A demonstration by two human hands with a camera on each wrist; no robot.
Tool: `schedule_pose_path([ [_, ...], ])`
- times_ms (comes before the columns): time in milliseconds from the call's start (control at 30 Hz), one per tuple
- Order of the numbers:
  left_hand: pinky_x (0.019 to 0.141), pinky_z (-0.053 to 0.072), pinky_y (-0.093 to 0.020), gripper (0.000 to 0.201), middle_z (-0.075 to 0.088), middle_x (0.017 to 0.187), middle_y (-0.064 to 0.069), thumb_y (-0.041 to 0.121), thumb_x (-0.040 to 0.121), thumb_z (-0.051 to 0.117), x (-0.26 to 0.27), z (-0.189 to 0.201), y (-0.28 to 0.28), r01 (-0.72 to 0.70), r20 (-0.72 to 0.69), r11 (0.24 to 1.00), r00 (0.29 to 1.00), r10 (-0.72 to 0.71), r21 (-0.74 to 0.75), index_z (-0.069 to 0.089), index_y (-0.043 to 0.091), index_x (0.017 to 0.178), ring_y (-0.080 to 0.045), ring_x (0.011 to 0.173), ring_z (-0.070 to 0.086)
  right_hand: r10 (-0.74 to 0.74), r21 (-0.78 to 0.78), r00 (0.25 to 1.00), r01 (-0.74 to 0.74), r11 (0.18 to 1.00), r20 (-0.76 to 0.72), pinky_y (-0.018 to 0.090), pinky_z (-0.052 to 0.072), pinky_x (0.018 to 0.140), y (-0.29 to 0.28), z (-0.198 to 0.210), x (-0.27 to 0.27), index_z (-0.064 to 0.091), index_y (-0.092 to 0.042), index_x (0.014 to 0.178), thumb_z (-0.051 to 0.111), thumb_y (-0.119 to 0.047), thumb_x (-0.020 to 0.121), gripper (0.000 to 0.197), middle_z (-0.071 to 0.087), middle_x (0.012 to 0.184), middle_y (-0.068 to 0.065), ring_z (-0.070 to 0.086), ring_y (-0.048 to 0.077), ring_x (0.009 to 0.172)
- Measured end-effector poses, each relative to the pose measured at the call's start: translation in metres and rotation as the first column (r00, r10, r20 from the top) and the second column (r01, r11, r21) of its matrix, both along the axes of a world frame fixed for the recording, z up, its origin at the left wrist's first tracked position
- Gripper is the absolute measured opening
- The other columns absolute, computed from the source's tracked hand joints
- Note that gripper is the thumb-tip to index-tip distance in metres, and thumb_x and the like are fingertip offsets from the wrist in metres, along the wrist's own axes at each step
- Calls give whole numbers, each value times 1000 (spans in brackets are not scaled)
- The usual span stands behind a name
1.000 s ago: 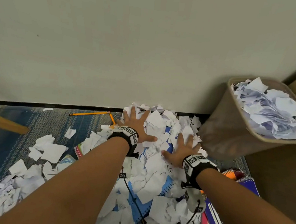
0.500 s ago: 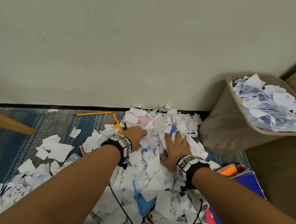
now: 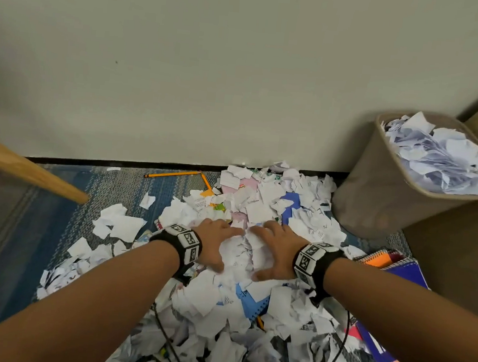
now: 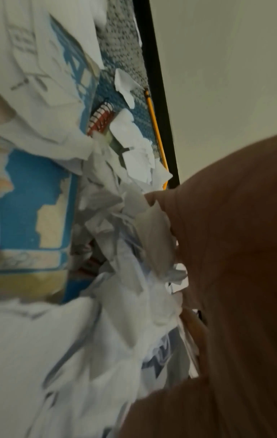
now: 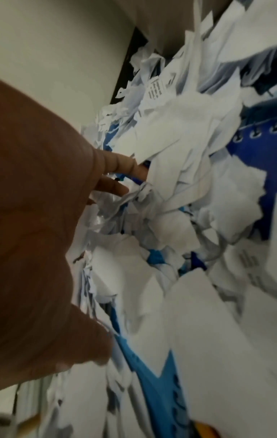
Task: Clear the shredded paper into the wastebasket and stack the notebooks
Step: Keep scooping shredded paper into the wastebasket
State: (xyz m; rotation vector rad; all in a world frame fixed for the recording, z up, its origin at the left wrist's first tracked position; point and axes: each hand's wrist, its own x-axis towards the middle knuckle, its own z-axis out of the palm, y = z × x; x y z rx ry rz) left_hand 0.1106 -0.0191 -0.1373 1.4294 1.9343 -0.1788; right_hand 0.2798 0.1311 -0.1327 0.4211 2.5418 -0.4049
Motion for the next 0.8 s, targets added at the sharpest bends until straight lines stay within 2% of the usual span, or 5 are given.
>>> schedule_pose_path([
  [167, 105, 34, -58, 127, 9, 155, -5, 80, 48, 71, 28, -6, -9, 102, -161, 995, 982, -102, -10, -3, 47, 145, -33, 138, 19, 114, 152, 983, -136, 979, 144, 58, 40, 101, -11, -3, 10, -10, -42, 146, 74, -81, 43, 138, -4, 157, 5, 20, 41, 138],
  [433, 92, 46, -46, 66, 34, 133, -10, 42, 78, 71, 39, -14, -11, 47, -183, 999, 982, -44, 11, 36, 28, 132, -33, 119, 40, 127, 200, 980, -156, 967, 151, 56, 43, 97, -29, -12, 2, 18, -34, 143, 78, -62, 62, 105, 5, 155, 15, 20, 46, 136],
  [600, 74, 45, -35, 23, 55, 113, -12, 5, 87, 51, 17, -1, -2, -96, -45, 994, 994, 99, 60, 50, 16, 108, -31, 98, 57, 127, 92, 984, -139, 986, 126, 47, 46, 90, -29, -10, -5, 41, -28, 131, 74, -36, 79, 63, 33, 136, 15, 45, 44, 116],
  [700, 86, 45, -39, 26, 59, 105, -6, 4, 86, 50, 6, 3, 0, -159, -34, 984, 986, 162, 74, 52, 18, 107, -27, 96, 57, 111, 18, 987, -114, 993, 114, 40, 47, 90, -24, -6, -7, 54, -20, 126, 65, -20, 88, 39, 43, 130, 14, 54, 38, 112],
  [800, 77, 45, -33, 24, 60, 102, -8, 6, 88, 49, -3, 8, 3, -195, -25, 972, 980, 200, 128, 53, 16, 110, -31, 96, 59, 131, -13, 986, -130, 991, 104, 36, 48, 89, -16, 3, -13, 62, -17, 118, 62, -14, 88, 31, 57, 122, 12, 56, 31, 113],
])
